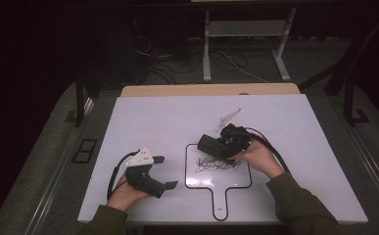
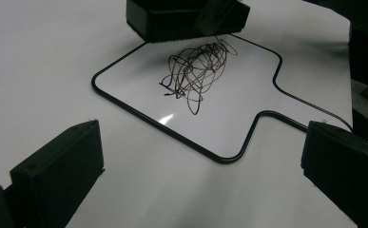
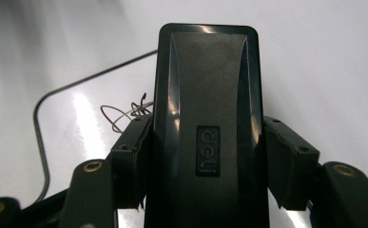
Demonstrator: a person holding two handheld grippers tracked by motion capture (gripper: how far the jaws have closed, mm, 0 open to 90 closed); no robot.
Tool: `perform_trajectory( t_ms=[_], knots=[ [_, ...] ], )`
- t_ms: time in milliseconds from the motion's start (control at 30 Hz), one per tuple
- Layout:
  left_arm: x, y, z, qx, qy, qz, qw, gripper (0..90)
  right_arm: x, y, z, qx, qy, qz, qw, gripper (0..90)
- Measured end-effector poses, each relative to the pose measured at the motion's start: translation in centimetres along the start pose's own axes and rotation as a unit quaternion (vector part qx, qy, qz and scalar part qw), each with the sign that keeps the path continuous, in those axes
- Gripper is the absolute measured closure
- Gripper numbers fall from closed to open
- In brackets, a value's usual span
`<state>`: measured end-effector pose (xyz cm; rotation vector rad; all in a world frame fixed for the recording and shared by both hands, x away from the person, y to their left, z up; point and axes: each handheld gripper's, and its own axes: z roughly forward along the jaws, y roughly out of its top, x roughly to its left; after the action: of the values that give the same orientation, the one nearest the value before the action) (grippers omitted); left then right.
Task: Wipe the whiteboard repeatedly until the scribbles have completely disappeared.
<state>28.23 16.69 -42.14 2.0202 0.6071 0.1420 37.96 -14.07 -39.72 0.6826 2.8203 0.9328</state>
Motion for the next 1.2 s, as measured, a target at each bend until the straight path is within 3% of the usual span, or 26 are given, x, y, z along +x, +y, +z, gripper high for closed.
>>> perform_trajectory(
  t_ms=[567,933,1200],
  knots=[
    [0.0,0.0,-0.1,0.0,0.0,-0.001,1.0,0.0,0.0,-0.8,3.0,0.026,-0.012,-0.019,0.9994,38.9],
    [0.0,0.0,-0.1,-0.001,0.0,-0.001,1.0,0.0,0.1,-1.1,3.0,0.02,-0.014,-0.026,0.9994,39.0],
    [0.0,0.0,-0.2,-0.001,0.001,0.0,1.0,0.0,1.0,-1.0,3.0,0.025,-0.01,-0.037,0.9989,39.0]
  ],
)
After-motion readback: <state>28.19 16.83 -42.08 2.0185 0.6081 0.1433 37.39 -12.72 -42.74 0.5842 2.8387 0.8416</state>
